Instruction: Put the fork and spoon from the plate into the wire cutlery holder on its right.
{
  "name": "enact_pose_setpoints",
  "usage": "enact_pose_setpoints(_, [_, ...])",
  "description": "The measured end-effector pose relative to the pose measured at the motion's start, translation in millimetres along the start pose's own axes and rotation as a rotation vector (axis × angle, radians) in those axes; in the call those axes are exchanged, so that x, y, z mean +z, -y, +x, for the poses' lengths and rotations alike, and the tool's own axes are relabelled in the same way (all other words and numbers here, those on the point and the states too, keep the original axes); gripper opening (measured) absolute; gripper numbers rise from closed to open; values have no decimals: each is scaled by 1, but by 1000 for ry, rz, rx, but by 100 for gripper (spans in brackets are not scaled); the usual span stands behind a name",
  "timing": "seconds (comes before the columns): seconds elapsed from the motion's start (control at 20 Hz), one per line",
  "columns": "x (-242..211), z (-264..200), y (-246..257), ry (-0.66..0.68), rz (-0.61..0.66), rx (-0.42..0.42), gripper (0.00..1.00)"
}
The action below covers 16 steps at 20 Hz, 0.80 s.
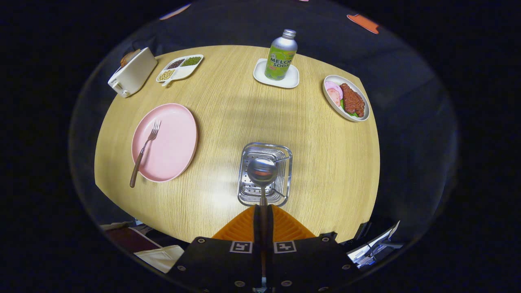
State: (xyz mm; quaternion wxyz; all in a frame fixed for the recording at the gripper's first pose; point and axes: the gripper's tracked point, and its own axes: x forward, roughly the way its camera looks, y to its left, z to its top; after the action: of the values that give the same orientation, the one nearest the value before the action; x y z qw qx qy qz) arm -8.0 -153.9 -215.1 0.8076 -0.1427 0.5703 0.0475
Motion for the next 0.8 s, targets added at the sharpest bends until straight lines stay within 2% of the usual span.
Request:
enact_pose_setpoints(0.45, [9,28,-4,-138,-69,26,5])
enact_pose_setpoints(0.8, [13,44,3,-181,-93,21,5])
